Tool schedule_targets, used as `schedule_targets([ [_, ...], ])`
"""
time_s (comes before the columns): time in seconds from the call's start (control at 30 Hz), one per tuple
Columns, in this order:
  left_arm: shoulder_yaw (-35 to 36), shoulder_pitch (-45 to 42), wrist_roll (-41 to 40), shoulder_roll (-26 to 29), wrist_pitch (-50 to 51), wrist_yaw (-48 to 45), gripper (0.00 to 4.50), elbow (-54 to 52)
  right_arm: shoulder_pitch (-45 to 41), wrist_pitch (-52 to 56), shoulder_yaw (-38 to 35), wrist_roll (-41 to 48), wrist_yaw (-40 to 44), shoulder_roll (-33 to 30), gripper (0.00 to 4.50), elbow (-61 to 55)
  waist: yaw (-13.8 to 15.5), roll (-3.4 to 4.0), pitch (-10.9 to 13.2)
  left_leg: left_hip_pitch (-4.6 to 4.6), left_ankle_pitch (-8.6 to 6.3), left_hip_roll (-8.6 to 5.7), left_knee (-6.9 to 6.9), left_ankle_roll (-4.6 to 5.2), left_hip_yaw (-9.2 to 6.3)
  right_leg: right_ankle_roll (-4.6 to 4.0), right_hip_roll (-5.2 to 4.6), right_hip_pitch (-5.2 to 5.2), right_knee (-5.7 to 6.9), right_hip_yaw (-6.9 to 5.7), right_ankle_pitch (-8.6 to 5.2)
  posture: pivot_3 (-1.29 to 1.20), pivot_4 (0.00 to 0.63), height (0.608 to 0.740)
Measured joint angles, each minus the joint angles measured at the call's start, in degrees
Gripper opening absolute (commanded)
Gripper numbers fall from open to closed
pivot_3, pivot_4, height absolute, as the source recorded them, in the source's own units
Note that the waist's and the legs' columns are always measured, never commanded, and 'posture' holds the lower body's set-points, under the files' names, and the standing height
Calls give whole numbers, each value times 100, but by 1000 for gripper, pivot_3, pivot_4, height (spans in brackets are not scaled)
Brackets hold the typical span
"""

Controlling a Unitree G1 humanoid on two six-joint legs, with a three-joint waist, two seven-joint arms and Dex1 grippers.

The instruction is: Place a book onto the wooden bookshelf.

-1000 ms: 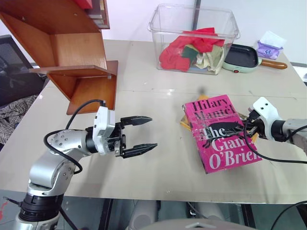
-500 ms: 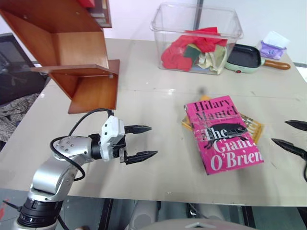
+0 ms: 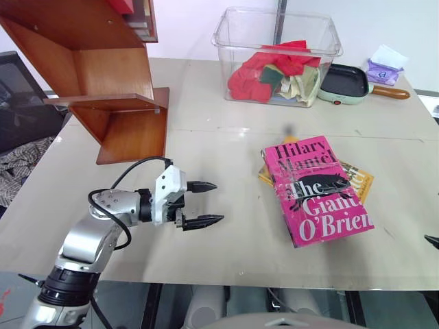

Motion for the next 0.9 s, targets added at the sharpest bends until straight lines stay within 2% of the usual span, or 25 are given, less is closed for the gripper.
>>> schedule_targets([
  [0.2,-185,-748,-988,-82,2282,430,4193,-128,-430,-98,153,84,-233,-48,4475,-235,-9,-1,1,2,0,-2,0,0,-6,10,2,3,2,-2,5,0,150,714],
  [0.3,-252,-1610,-1533,-762,3650,1011,4193,59,-926,-175,646,59,-230,-380,4475,-47,-3,-2,3,2,2,-11,11,2,-6,16,0,5,3,3,9,0,150,714],
  [0.43,-93,-2044,-1965,-1493,5027,1747,4193,577,-1144,-211,857,-1,-158,-477,4475,184,-10,-4,3,-3,1,-16,7,2,-10,20,7,3,3,0,29,0,150,714],
  [0.53,311,-2377,-2089,-2486,6037,2502,4193,1111,-1257,-226,912,-64,-104,-569,4475,368,-2,-4,3,-12,1,-19,8,2,-12,14,8,1,-1,-7,33,0,150,714],
  [0.63,769,-2478,-2167,-3272,6422,3362,4193,1705,-1256,-226,916,-104,-81,-583,4475,355,-5,-4,3,-14,1,-21,7,1,-19,14,6,1,-2,-9,34,0,150,714],
  [0.77,1044,-2513,-2215,-3640,6484,3843,4193,2041,-1218,-219,909,-112,-76,-579,4475,350,-22,-6,4,-12,1,-22,7,1,-19,13,7,0,0,-5,34,0,150,714],
  [0.9,1631,-2540,-2017,-4531,6219,4449,4193,2493,-981,-44,628,-89,-77,-576,4475,155,-1,-4,3,-12,1,-50,9,1,-15,13,-15,2,4,-4,34,0,150,714],
])
